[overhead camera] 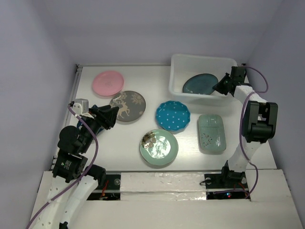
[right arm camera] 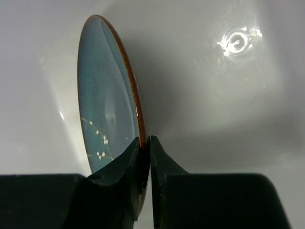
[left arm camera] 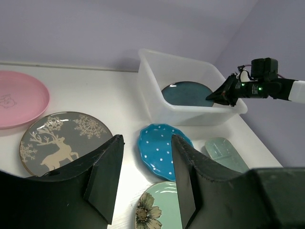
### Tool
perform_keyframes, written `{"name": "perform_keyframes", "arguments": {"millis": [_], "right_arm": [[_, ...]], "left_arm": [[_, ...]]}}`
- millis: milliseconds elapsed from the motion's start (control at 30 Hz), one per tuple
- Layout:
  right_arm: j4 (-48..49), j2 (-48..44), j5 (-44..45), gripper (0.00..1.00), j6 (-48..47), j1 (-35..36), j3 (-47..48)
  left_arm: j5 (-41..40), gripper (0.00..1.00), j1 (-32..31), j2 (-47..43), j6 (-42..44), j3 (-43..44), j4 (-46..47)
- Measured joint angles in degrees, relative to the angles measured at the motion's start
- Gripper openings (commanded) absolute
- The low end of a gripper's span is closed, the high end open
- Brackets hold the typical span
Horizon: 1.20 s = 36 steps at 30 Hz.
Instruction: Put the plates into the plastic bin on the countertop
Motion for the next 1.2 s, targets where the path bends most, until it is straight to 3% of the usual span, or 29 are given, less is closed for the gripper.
{"name": "perform_keyframes", "arguments": {"millis": [167, 267, 500, 667, 733, 767, 867, 1067, 1200], "right_arm": [[-0.8, 0.8, 1.0, 0.59, -0.3, 0.0, 2.6], [-0.6, 0.8, 2.5, 0.72, -0.6, 0.0, 3.1], [-0.6, -0.4, 5.6, 0.74, -1.3, 0.0, 2.8], [1.9, -8.1, 5.3, 0.78, -1.2, 0.2, -1.0], [4.8, -13.7, 5.4, 0.71, -1.1, 0.8, -5.3], [6.4, -16.5, 5.3, 0.48, -0.9, 1.2, -7.6], [11.0, -26.1, 5.5, 0.02, -0.6, 5.4, -17.7], [13.9, -36.5, 4.5, 0.00, 1.5, 26.8, -35.3], [9.5, -39.8, 5.3, 0.00, 3.9, 37.4, -42.4]], "left_arm": [[0.0, 0.42, -0.1, 0.0, 0.0, 0.0, 0.0], [0.0, 0.42, -0.1, 0.0, 0.0, 0.0, 0.0], [0.0, 0.42, -0.1, 0.0, 0.0, 0.0, 0.0], [-0.1, 0.42, -0.1, 0.0, 0.0, 0.0, 0.0], [-0.3, 0.42, -0.1, 0.0, 0.0, 0.0, -0.1], [-0.4, 0.42, -0.1, 0.0, 0.0, 0.0, -0.2], [-0.6, 0.43, -0.1, 0.1, 0.0, 0.0, -0.3], [-0.6, 0.43, -0.1, 0.3, 0.0, 0.0, -0.3], [-0.6, 0.43, -0.1, 0.3, 0.0, 0.0, -0.3]]}}
